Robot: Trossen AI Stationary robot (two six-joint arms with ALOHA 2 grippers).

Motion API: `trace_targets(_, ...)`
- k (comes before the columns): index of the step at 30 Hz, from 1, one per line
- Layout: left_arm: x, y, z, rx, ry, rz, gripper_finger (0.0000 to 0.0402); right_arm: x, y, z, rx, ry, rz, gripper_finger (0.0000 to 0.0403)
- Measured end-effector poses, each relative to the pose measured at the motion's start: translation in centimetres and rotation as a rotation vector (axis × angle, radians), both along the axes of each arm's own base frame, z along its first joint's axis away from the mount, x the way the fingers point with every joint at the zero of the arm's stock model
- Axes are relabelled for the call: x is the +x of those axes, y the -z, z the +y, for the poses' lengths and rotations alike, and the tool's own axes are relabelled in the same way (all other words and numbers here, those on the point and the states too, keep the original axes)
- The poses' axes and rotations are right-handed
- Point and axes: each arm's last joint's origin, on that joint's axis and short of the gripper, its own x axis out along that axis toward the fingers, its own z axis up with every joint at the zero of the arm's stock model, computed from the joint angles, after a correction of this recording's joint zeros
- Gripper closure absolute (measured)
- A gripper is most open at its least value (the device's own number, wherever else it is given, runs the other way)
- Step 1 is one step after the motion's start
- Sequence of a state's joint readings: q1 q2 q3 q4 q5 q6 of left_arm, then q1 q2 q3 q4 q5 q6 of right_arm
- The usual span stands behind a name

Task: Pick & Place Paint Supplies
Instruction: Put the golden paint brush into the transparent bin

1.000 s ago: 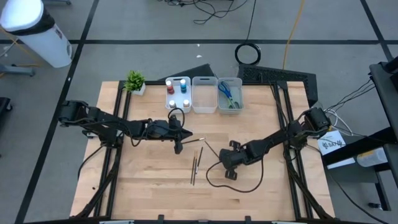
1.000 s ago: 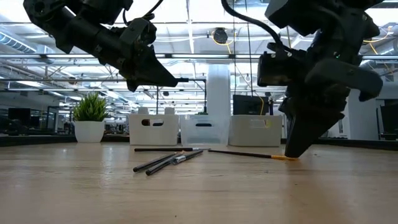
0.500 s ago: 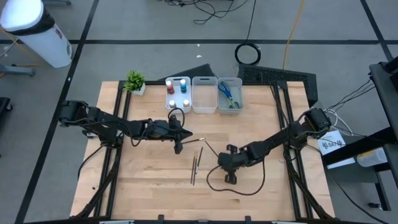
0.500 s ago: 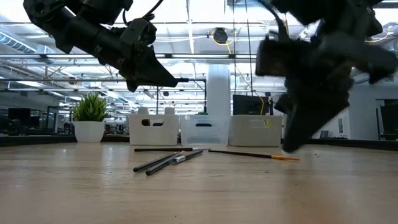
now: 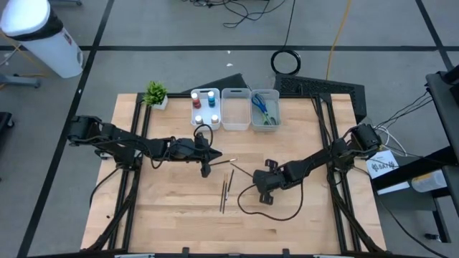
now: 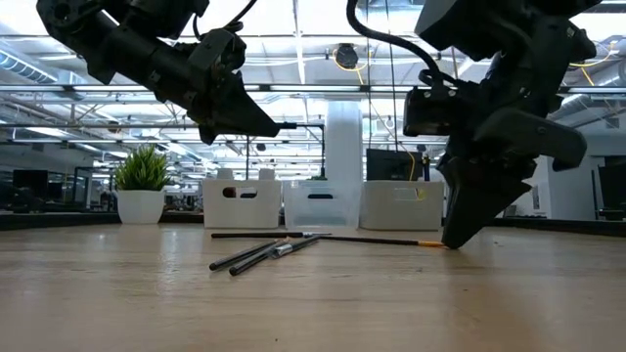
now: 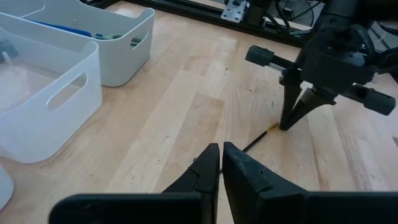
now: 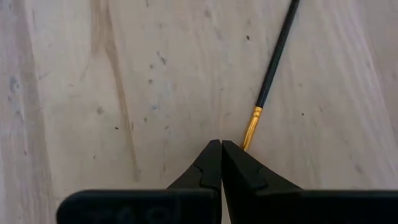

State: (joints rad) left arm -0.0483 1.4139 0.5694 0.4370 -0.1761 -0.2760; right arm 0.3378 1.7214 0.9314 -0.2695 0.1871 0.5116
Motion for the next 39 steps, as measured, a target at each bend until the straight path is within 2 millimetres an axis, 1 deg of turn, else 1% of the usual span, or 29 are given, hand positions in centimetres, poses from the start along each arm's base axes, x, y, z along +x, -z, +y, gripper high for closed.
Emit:
trace_targets(3, 0.0, 0.0, 0.0, 0.001, 0.0, 0.0, 0.0371, 0.1, -0.1, 0.0, -0.01, -0.018, -0.01, 0.0403)
trace_targets(7, 0.0, 0.0, 0.0, 0.003, 0.002, 0.0, 0.0371, 0.0, -0.6, -0.1, -0.068, 0.009, -0.048, 0.0403)
trace_targets(17, 0.0, 0.0, 0.0, 0.001, 0.001, 0.0, 0.0371, 0.0, -0.4, -0.1, -0.07, 0.006, -0.034, 0.0403)
trace_targets(21, 0.0, 0.0, 0.0, 0.0, 0.0, 0.0, 0.0371, -0.6, 0.4, -0.5, -0.072, 0.014, -0.02, 0.0403)
trace_targets(30, 0.0, 0.0, 0.0, -0.006, 0.003, -0.001, 0.0371, -1.6, 1.9, -1.6, 0.003, 0.038, -0.008, 0.0403)
trace_targets(32, 0.0, 0.1, -0.3, -0.04, 0.036, 0.001, 0.0371, -1.6, 2.0, -1.7, 0.005, 0.039, -0.003, 0.0403)
trace_targets(34, 0.1, 0.4, -1.1, -0.053, 0.122, 0.015, 0.0371, -1.6, 2.0, -1.7, 0.007, 0.039, -0.001, 0.0403)
trace_targets(37, 0.4, 1.5, -2.7, -0.005, 0.259, 0.051, 0.0369, -1.6, 2.0, -1.7, 0.009, 0.038, -0.007, 0.0403)
trace_targets(39, 0.6, 2.4, -3.7, 0.041, 0.28, 0.068, 0.0359, -1.5, 2.0, -1.6, 0.013, 0.037, -0.02, 0.0403)
